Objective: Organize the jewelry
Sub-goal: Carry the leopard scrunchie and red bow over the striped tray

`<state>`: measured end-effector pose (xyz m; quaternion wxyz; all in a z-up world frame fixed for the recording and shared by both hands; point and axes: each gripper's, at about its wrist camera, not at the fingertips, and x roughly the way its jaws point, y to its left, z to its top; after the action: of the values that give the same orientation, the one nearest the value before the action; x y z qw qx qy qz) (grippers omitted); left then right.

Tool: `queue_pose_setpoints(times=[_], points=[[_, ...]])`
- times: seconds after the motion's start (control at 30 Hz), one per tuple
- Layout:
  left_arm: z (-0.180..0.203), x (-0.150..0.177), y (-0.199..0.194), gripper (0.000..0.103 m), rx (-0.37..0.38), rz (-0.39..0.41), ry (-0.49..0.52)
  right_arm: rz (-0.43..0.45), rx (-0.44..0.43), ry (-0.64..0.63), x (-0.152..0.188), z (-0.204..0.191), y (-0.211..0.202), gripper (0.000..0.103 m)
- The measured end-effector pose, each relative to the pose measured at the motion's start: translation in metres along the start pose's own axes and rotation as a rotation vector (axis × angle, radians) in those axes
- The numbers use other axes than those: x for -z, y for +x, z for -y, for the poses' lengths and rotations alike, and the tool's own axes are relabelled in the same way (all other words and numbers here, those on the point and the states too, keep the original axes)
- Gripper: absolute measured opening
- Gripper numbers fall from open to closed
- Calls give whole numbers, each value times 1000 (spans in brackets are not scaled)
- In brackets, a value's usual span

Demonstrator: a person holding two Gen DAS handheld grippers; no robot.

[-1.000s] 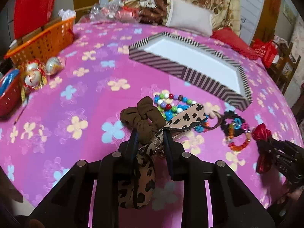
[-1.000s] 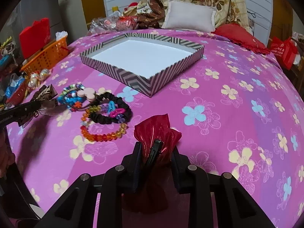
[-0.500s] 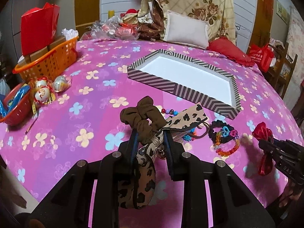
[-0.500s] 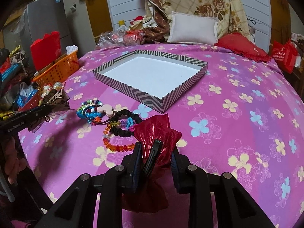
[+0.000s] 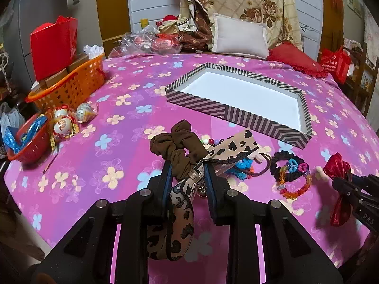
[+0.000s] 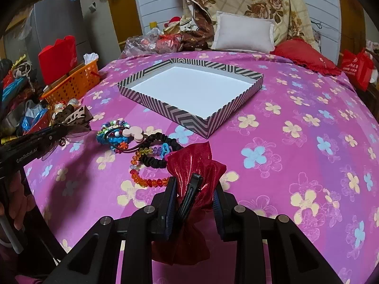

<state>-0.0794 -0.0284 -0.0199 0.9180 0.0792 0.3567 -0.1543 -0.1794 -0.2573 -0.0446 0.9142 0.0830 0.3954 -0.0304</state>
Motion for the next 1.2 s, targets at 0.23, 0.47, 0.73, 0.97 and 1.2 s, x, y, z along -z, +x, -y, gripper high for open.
queue_pose_setpoints(times=[0.23, 0.47, 0.73, 0.97, 1.2], points=[[1, 0, 3, 25, -10, -9, -5, -11, -2, -9, 0, -4, 4, 27], [3, 0, 4, 25, -19, -12, -6, -16, 0, -11, 0, -5, 5, 27], [4, 0, 6, 25, -16, -16, -9, -3, 22, -42, -8, -12, 2, 27], [12, 0, 8, 25, -11, -22, -10, -9, 38, -64, -16, -17, 5, 27], [15, -7, 10, 25, 0, -31, -19, 8, 47, -77, -27, -17, 0, 27]])
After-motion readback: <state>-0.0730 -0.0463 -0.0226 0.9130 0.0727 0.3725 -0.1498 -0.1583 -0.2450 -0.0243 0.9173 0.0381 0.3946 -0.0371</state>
